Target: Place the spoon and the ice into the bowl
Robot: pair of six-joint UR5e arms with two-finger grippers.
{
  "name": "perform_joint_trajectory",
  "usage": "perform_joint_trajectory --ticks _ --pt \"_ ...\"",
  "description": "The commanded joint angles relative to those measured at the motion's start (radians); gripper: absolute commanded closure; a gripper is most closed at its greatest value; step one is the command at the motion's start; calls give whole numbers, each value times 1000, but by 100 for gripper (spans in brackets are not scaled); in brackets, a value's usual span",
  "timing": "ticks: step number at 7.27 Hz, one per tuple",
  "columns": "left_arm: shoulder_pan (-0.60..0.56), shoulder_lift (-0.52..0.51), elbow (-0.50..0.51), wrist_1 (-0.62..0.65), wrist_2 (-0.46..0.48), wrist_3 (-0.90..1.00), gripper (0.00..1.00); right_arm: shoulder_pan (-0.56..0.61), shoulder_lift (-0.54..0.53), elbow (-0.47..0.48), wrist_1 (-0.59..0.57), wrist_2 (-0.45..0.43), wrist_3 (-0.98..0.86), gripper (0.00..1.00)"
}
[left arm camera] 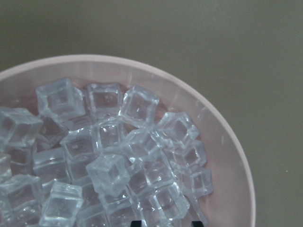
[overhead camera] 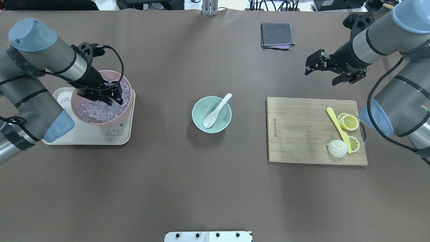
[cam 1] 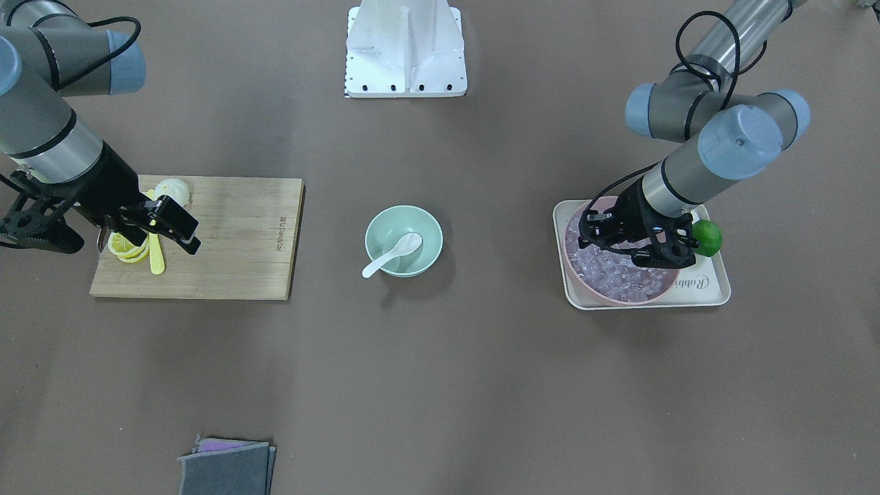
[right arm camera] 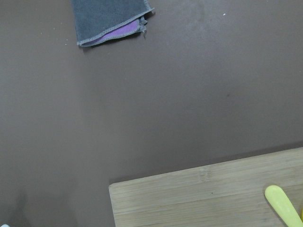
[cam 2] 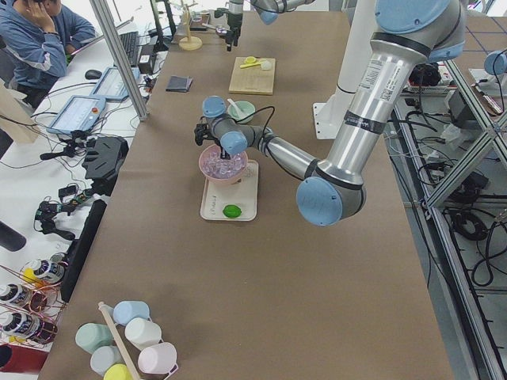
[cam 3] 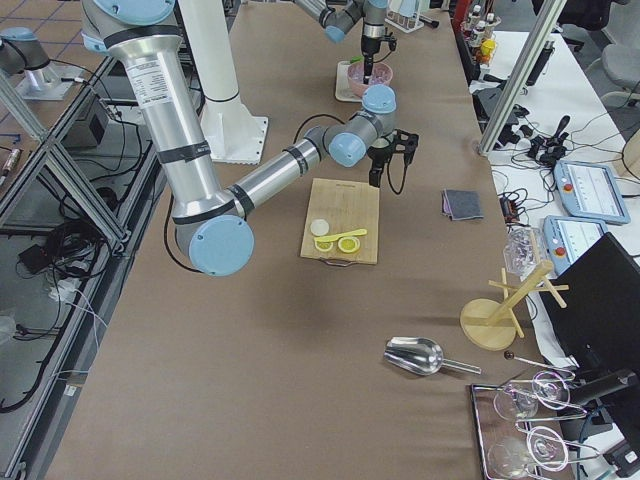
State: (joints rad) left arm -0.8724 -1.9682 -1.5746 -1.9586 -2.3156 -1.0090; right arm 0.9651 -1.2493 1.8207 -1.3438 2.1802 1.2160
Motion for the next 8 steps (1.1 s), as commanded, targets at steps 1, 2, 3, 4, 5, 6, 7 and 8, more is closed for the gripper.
perform_joint_trajectory --ticks 1,2,3,4,5,6,7,8 --pt "21 2 2 0 7 0 55 1 -1 -4 0 1 -9 0" --pt "21 3 2 0 7 0 54 3 -1 -4 0 1 -10 0" --pt "23 3 2 1 7 0 55 3 -1 -4 0 1 -10 0" --pt "23 3 -1 1 5 -2 93 3 -1 -4 0 1 -10 0" --pt "23 3 -1 1 5 -2 100 3 -1 -4 0 1 -10 0" --pt "23 3 -2 1 5 -2 100 1 -1 -6 0 3 -10 0" --pt "21 2 -7 1 1 -3 100 1 -1 -6 0 3 -10 0" --pt "13 -3 -10 3 -5 -3 100 1 -1 -3 -2 3 -9 0"
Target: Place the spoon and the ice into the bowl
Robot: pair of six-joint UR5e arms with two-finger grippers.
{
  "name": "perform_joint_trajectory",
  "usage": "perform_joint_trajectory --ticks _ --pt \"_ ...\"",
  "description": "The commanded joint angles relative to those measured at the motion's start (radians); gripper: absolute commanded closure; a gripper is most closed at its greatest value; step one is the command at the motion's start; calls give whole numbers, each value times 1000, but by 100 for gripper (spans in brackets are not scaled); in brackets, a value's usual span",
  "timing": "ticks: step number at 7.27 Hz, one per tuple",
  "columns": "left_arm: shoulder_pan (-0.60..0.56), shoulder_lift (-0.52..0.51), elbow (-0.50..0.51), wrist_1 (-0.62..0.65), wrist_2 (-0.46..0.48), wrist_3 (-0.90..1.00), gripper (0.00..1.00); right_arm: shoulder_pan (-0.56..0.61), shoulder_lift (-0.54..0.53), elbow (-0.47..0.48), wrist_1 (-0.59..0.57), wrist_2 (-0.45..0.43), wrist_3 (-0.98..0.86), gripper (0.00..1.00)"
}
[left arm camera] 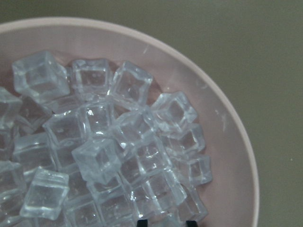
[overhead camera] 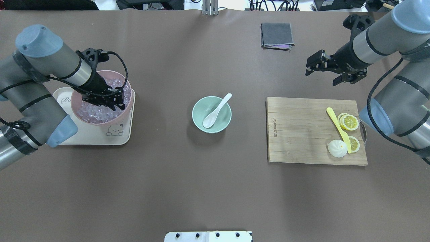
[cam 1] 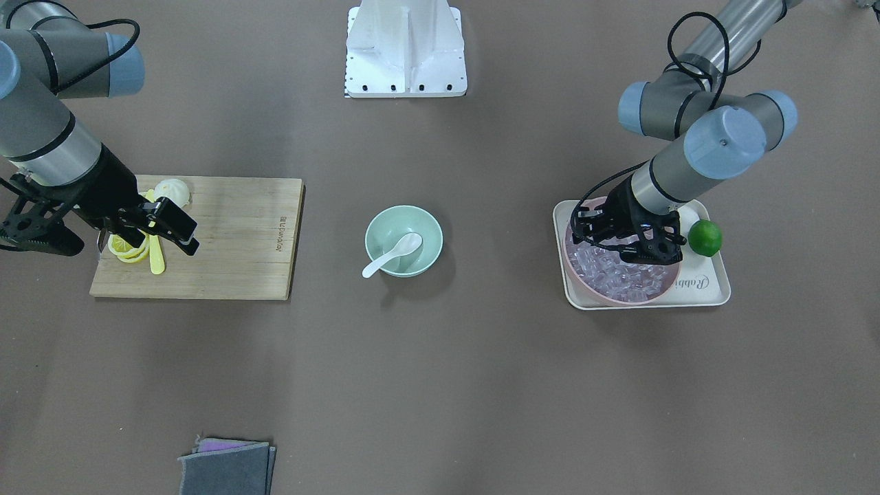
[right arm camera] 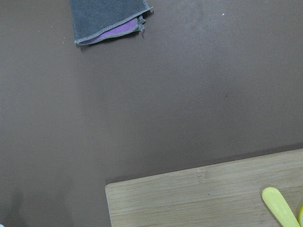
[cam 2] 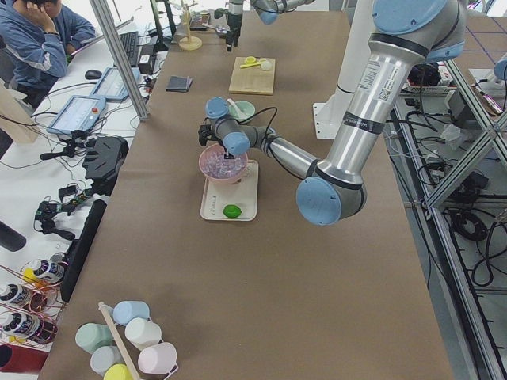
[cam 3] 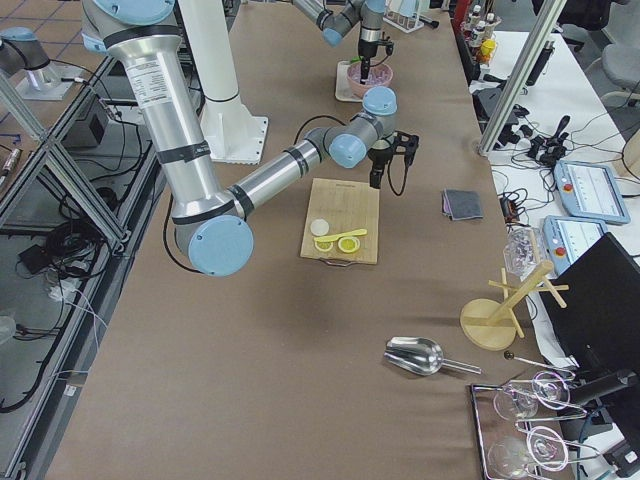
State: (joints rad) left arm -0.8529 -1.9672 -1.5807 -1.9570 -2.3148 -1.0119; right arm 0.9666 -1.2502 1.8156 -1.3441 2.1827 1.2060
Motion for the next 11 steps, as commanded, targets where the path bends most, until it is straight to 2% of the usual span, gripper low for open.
perform_joint_trajectory --ticks 1,3,4,5,6,7,9,10,11 --pt "-43 -15 -4 10 -9 2 100 3 0 2 -1 2 0 0" --pt "-122 -91 -5 79 -113 1 100 18 -2 7 -3 3 -16 0" --pt "-121 -125 -5 111 -109 -4 100 29 -9 7 -3 14 -38 0" --pt "-111 -168 -1 119 -107 -90 100 46 -46 8 0 17 -102 0" --pt "-50 -233 4 121 -62 -191 100 79 -79 7 0 40 -179 0" --pt "31 -281 11 118 43 -280 100 128 -115 5 -1 81 -268 0" --pt "142 -392 102 104 159 -370 100 211 -173 -2 -3 135 -405 0" --pt "196 -421 129 80 234 -396 100 222 -190 1 -3 138 -430 0" --pt "236 -424 158 5 265 -424 100 222 -195 4 -1 138 -430 0"
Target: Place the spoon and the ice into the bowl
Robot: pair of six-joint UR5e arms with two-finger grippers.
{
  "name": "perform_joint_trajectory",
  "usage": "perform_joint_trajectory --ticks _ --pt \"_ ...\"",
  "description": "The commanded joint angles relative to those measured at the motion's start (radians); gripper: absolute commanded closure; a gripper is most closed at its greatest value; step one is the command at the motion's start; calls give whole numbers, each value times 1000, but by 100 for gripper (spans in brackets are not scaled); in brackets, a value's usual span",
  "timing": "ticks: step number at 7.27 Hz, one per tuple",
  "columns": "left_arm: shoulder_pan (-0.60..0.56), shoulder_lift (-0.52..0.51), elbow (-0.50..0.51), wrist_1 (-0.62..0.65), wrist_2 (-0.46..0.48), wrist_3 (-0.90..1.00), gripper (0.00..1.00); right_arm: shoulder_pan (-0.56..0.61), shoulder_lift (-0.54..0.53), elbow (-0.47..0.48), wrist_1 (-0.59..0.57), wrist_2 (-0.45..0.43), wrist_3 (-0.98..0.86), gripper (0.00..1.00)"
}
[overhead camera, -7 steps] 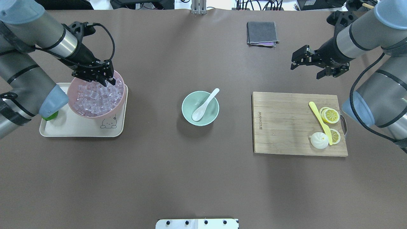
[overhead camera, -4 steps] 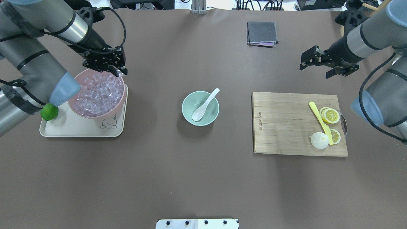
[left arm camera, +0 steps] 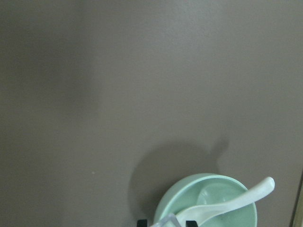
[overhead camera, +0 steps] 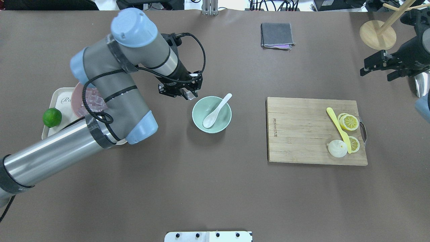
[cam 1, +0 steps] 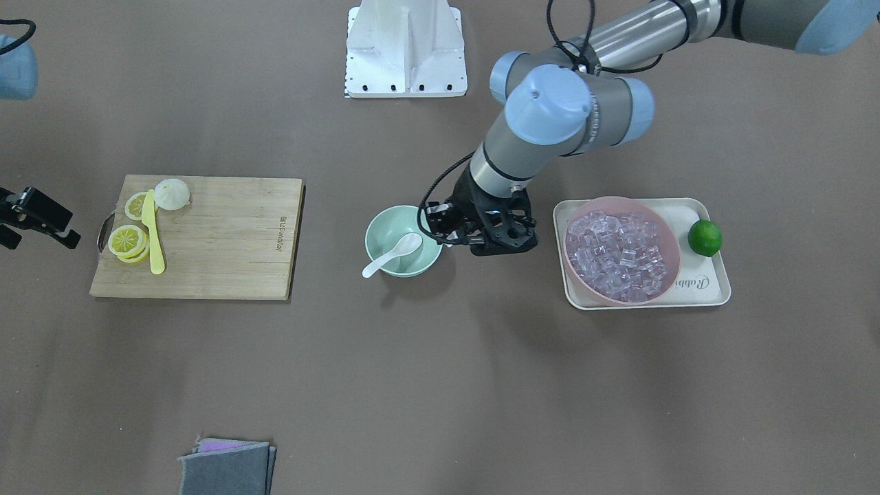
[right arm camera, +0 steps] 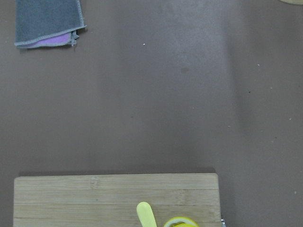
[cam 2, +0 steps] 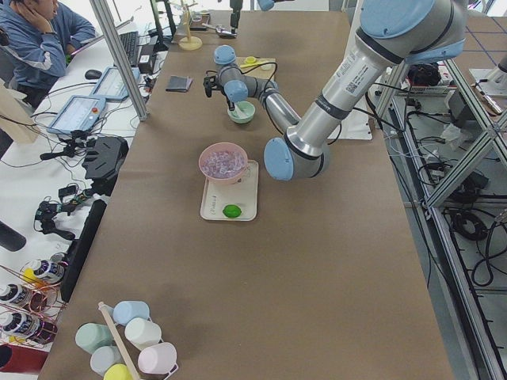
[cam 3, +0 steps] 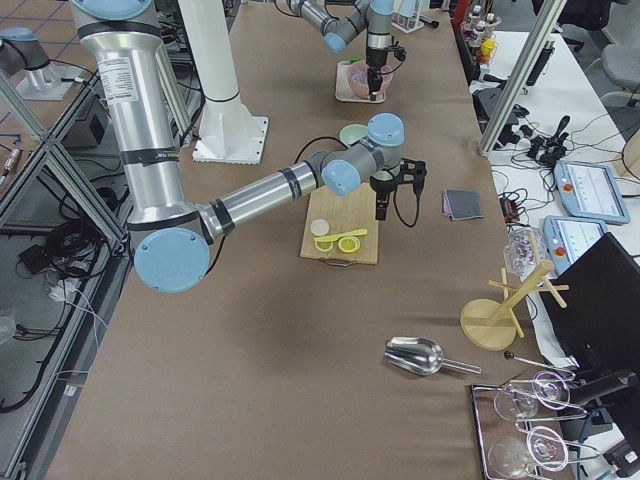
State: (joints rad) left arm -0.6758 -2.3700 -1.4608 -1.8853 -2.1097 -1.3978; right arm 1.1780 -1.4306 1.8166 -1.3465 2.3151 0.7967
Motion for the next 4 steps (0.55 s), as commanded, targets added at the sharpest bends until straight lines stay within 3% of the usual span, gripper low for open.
perform_joint_trajectory --ticks 1,2,3,4 --pt "71 -20 42 -92 72 -44 34 11 -14 1 1 6 -22 0" --pt "73 -12 37 -89 73 -47 3 11 -14 -2 3 6 -22 0" --pt "68 -5 19 -87 71 -49 2 12 -16 3 1 6 -22 0" --pt "36 67 -62 -78 54 -47 2 15 -16 4 1 7 -22 0"
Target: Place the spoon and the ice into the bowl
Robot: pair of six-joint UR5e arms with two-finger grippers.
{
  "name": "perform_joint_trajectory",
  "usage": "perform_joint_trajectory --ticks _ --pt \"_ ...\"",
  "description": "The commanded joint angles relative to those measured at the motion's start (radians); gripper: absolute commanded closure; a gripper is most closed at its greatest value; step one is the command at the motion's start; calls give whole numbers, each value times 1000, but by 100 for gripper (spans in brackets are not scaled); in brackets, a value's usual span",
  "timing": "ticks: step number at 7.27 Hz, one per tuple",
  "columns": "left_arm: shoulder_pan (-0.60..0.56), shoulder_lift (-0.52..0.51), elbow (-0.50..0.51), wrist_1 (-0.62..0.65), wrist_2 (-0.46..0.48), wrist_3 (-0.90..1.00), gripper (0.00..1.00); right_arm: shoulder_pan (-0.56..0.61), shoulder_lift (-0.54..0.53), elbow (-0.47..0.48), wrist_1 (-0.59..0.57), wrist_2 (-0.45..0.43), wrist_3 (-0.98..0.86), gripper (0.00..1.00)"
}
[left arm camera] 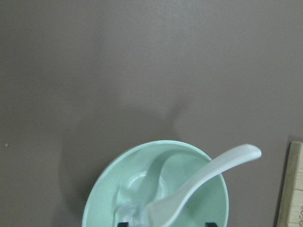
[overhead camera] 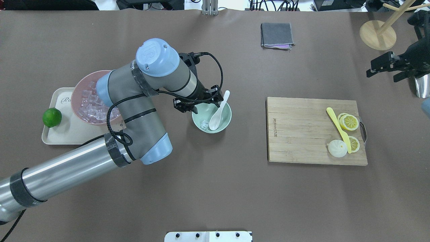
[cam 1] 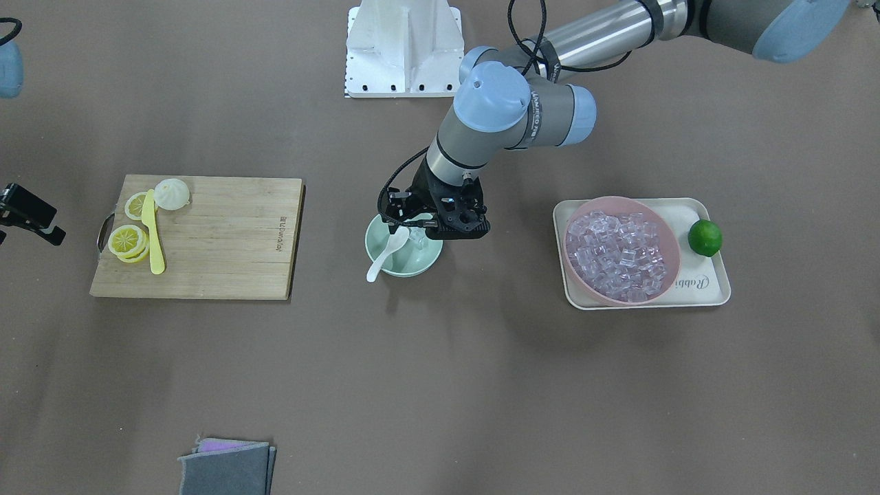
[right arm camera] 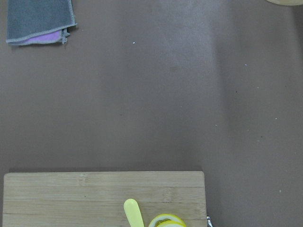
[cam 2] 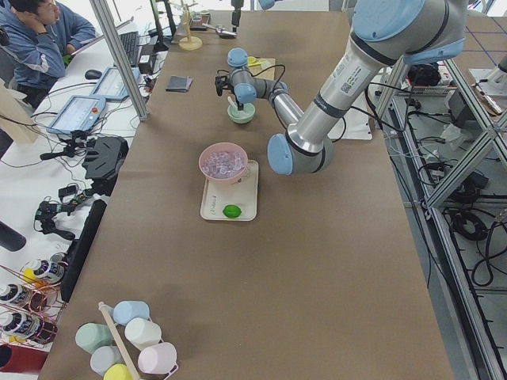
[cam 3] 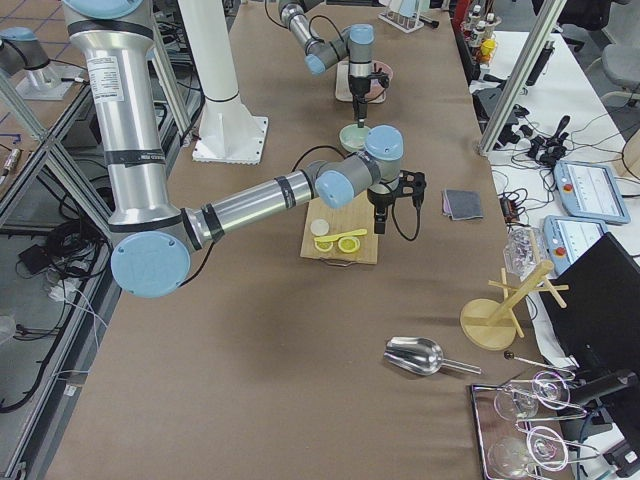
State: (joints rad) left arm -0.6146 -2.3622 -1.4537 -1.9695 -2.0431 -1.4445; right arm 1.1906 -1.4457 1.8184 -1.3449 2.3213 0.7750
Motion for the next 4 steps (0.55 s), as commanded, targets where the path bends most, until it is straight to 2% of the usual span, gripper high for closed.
perform_joint_trajectory --ticks 1,4 --pt "-92 172 -153 6 -78 27 2 1 -1 1 1 0 0 0" --pt "-356 338 -236 12 -296 357 2 3 -1 1 3 -2 -16 0"
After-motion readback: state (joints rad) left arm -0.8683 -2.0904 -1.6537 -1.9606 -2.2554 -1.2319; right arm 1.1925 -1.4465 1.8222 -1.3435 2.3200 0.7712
